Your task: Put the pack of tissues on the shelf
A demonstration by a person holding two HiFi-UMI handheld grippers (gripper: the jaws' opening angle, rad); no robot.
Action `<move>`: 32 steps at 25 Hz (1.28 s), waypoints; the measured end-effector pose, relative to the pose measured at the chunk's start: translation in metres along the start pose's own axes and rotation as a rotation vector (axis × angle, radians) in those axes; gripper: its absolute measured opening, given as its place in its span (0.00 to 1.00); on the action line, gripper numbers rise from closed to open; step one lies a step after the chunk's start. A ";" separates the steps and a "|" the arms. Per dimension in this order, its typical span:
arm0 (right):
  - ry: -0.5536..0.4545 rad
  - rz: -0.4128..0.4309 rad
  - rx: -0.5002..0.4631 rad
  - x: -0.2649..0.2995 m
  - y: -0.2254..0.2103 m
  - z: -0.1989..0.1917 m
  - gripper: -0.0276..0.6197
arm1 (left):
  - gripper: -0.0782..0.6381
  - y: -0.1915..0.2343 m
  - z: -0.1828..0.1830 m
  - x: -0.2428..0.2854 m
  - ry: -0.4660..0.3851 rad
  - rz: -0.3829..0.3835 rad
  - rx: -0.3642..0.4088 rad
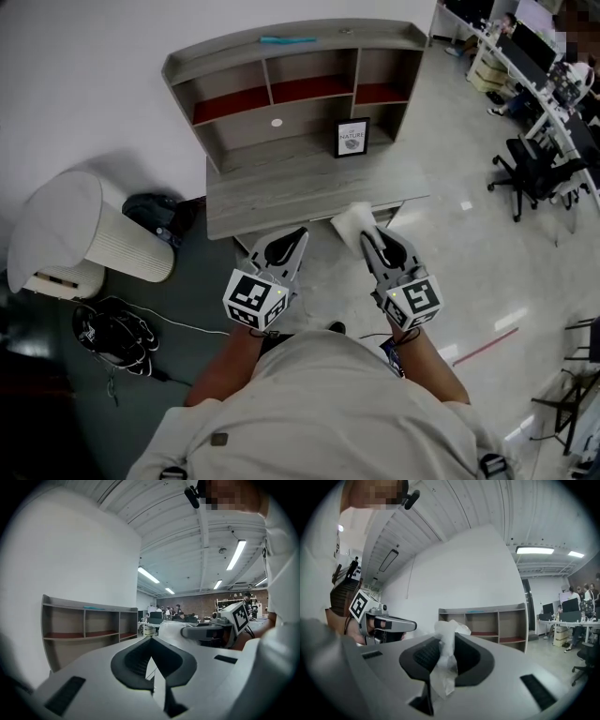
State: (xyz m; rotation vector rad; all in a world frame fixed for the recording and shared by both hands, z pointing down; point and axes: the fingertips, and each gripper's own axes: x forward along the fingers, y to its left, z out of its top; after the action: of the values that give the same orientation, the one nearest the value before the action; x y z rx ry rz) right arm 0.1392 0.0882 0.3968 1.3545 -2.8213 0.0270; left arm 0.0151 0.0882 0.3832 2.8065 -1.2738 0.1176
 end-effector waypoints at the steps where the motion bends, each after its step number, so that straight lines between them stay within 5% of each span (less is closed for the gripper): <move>1: 0.001 -0.003 0.004 -0.002 -0.007 -0.001 0.17 | 0.13 -0.003 -0.002 0.007 0.006 -0.003 -0.005; 20: 0.014 -0.068 0.024 0.006 -0.083 -0.010 0.18 | 0.13 -0.004 -0.004 0.090 0.019 -0.081 -0.011; 32: 0.025 -0.106 0.010 0.090 -0.110 -0.006 0.18 | 0.13 0.079 -0.003 0.136 -0.004 -0.120 -0.029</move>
State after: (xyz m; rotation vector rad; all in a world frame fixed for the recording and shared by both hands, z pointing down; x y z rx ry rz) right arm 0.1689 -0.0511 0.4055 1.4925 -2.7289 0.0565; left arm 0.0446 -0.0651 0.4002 2.8508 -1.0949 0.0864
